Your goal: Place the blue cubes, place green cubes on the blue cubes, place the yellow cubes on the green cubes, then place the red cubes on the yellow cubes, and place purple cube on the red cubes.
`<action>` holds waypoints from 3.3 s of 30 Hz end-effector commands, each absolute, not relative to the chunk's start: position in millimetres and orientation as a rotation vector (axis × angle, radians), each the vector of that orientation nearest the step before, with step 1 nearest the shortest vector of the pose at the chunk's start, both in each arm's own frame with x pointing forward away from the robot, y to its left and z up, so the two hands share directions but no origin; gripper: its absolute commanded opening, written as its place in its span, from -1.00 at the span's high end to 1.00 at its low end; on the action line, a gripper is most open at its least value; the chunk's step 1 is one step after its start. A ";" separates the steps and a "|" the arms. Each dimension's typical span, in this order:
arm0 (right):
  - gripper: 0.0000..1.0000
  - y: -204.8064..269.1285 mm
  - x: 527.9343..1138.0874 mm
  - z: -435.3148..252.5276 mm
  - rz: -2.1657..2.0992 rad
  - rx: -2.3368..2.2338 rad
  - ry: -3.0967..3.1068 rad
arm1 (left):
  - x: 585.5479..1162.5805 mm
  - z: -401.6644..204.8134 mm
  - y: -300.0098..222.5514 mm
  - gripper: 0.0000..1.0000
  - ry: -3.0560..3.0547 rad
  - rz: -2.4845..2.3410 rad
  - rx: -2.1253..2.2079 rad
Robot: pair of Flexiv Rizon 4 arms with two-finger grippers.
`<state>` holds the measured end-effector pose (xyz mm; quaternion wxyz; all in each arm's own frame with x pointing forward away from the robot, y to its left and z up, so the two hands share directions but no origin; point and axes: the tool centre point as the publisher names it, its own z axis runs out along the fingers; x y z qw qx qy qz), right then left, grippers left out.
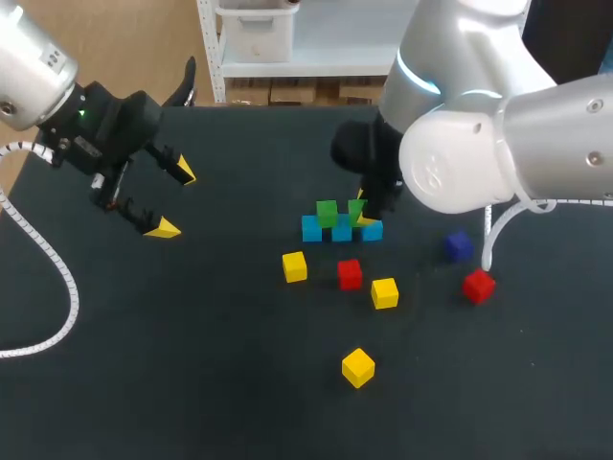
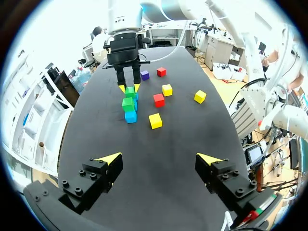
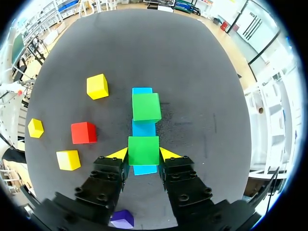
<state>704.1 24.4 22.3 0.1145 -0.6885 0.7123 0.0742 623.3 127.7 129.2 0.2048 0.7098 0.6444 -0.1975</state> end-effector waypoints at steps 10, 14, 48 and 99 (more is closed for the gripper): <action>-0.71 25.4 706.5 21.7 0.229 -2.029 2.087 | 624.4 128.8 128.1 -1.00 1.794 -0.552 1.981; -0.91 25.3 707.4 23.1 0.228 -2.031 2.089 | 624.4 128.8 128.1 -1.00 1.794 -0.552 1.981; -1.00 -94.3 691.3 69.1 0.436 -1.919 1.994 | 624.4 128.8 128.1 -1.00 1.794 -0.552 1.981; -1.00 -179.9 675.8 64.8 0.517 -1.786 1.933 | 624.4 128.8 128.1 -1.00 1.794 -0.552 1.981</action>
